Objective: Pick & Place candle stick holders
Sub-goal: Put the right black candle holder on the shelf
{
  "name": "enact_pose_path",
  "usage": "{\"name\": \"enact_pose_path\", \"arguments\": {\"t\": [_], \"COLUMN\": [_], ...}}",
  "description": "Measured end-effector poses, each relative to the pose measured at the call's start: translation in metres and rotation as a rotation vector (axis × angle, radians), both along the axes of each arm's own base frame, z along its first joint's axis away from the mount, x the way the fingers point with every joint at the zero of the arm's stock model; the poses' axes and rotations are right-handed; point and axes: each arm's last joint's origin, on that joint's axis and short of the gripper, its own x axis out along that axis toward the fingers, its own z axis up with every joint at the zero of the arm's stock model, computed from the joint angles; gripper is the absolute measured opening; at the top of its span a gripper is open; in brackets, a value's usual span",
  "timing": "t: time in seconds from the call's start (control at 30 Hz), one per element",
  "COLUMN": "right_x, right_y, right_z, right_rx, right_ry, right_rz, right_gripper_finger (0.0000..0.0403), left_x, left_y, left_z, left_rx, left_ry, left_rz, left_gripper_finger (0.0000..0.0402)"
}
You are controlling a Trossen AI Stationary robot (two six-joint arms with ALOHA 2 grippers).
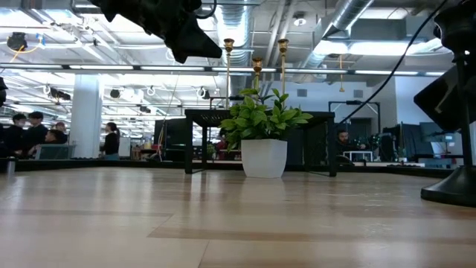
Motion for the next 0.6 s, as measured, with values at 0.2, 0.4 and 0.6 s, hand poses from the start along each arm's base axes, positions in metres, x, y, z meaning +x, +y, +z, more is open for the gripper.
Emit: {"name": "enact_pose_path", "arguments": {"t": [0.2,0.4,0.6], "right_x": [-0.001,-0.004,-0.002], "right_y": [-0.001,-0.004,-0.014], "right_z": [0.008,0.020,0.039], "right_rx": [0.031,0.079,0.065], "right_ry": [-0.032,-0.080,-0.153], "right_rz": [0.001,0.008,-0.009], "right_gripper_finger": [0.0025,0.0010,0.0005], "left_x": [0.000,0.000,0.000], "left_y": [0.000,0.000,0.000], "left_z": [0.000,0.000,0.000], "left_rx": [0.000,0.000,0.000], "left_ry": [0.000,0.000,0.000], "left_rz": [0.000,0.000,0.000], "left_gripper_finger": [0.0057,0.0057,0.0057]}}
